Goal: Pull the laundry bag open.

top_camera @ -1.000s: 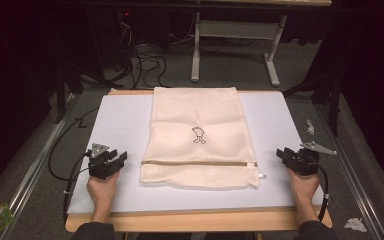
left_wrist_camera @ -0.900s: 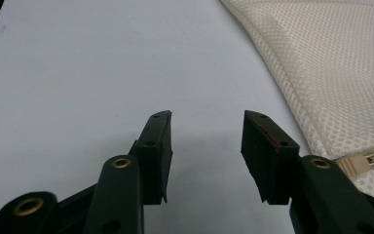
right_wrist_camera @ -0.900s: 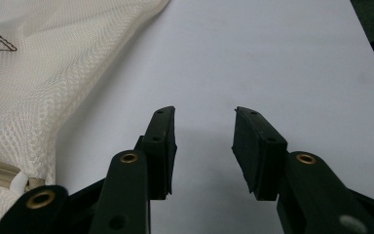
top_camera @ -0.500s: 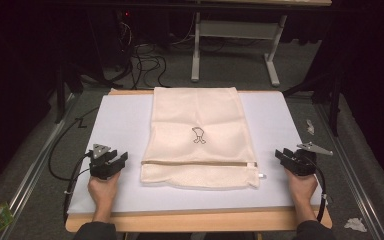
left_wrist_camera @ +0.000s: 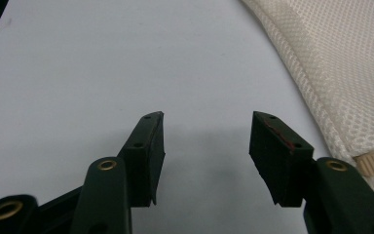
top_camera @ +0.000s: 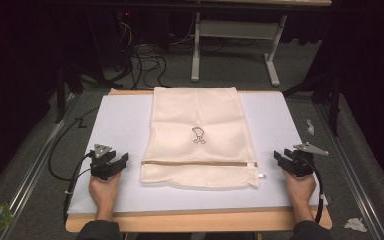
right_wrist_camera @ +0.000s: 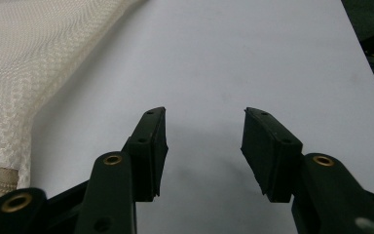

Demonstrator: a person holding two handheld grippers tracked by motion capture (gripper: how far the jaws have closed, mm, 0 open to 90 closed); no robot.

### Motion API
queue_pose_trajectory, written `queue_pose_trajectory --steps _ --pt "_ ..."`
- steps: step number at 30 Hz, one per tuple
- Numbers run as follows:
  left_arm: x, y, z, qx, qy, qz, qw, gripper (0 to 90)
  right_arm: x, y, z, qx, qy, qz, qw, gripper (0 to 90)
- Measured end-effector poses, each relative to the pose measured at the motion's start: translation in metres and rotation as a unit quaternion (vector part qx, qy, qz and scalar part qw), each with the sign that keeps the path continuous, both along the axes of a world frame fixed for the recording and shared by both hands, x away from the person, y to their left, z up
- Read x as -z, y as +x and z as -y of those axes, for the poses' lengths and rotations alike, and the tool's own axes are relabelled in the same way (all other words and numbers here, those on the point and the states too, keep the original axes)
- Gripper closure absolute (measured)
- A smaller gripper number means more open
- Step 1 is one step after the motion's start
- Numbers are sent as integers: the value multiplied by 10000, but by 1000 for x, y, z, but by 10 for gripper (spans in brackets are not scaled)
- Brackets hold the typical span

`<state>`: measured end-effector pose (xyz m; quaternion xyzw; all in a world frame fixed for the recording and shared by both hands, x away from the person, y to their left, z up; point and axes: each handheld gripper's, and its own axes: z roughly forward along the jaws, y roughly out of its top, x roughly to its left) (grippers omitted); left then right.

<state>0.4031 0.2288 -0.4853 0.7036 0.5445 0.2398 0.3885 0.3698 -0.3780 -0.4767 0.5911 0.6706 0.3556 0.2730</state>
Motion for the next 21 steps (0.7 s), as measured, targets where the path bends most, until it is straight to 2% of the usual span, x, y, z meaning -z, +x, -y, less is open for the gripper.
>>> queue_pose_trajectory --steps 2,8,21 --pt "0 -1 0 20 8 24 10000 471 0 0 -1 -12 -63 33 10000 518" --pt "0 -2 1 33 8 78 10000 466 0 -1 0 4 -45 95 9999 510" --pt "0 -3 1 70 15 95 9999 463 0 -1 -2 -15 -105 52 9999 505"
